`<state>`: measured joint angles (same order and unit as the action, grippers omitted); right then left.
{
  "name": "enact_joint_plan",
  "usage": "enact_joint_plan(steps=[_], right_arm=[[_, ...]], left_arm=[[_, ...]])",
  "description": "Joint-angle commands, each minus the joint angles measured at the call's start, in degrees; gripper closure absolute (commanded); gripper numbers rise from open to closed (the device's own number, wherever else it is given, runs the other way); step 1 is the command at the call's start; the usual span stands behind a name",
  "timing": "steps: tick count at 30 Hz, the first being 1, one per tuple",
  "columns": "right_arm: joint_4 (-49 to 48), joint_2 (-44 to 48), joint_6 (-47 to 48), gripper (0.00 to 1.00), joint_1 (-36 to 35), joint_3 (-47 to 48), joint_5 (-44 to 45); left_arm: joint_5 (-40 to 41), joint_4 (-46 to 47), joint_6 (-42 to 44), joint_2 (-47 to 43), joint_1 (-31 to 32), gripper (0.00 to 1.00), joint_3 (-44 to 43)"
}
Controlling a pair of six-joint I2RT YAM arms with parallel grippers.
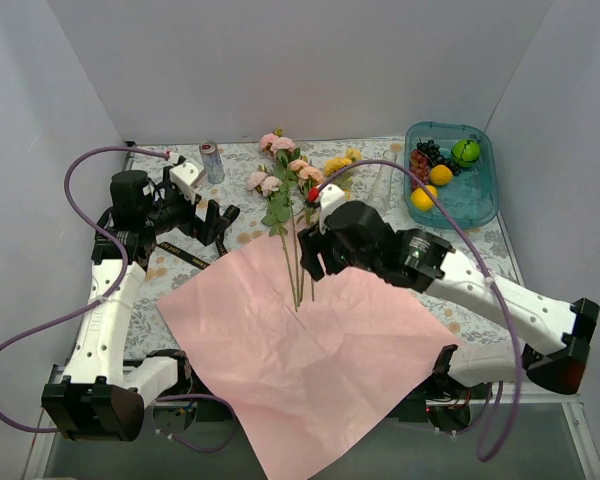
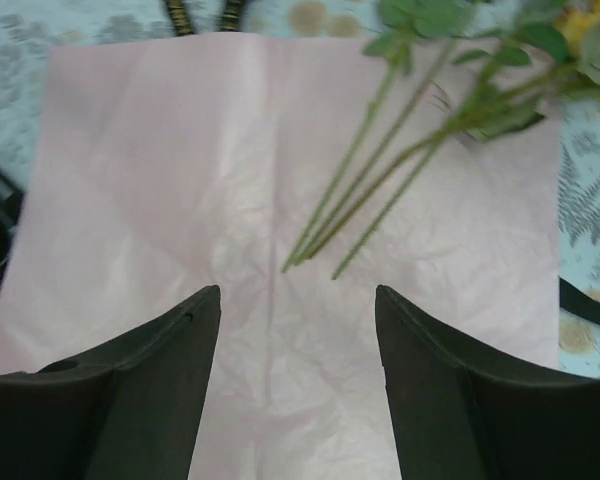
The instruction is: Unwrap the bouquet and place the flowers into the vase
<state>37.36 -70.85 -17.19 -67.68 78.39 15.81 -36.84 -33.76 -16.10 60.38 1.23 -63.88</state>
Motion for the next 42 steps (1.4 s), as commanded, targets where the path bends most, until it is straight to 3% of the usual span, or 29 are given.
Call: enact_joint_plan(steps=[1, 4, 9, 15, 22, 32, 42], right_arm=[[-6.7, -4.3, -3.7, 0.38, 15.3, -5.3, -8.6], [-10.8, -10.5, -6.2, 0.52, 18.5, -7.3, -6.2], [-17.5, -21.5, -7.7, 0.6, 19.7, -6.8, -4.9], [-23.6, -30.0, -8.0, 0.57, 22.2, -5.3, -3.2], [-27.9, -34.4, -7.7, 0.41, 24.4, -4.1, -1.1], [-32.5, -38.2, -7.9, 0.41, 27.2, -2.5, -2.2], [-31.4, -42.9, -8.3, 0.48, 28.5, 0.2, -2.3]], left_arm=[[0.6, 0.5, 0.6, -1.1, 0.0, 0.02, 1.6], [-0.7, -1.0, 0.5, -0.1, 0.0, 0.02, 1.7], [-0.8, -3.2, 1.3, 0.7, 0.0, 0.04, 1.4], [-0.5, -4.0, 3.8, -0.7, 0.0, 0.05, 3.8], [-0.8, -5.2, 5.8, -0.3, 0.0, 0.05, 4.6], [-1.5, -5.1, 7.3, -0.1, 0.0, 0.05, 5.7], [0.5, -5.6, 9.0, -0.4, 0.0, 0.05, 5.5]])
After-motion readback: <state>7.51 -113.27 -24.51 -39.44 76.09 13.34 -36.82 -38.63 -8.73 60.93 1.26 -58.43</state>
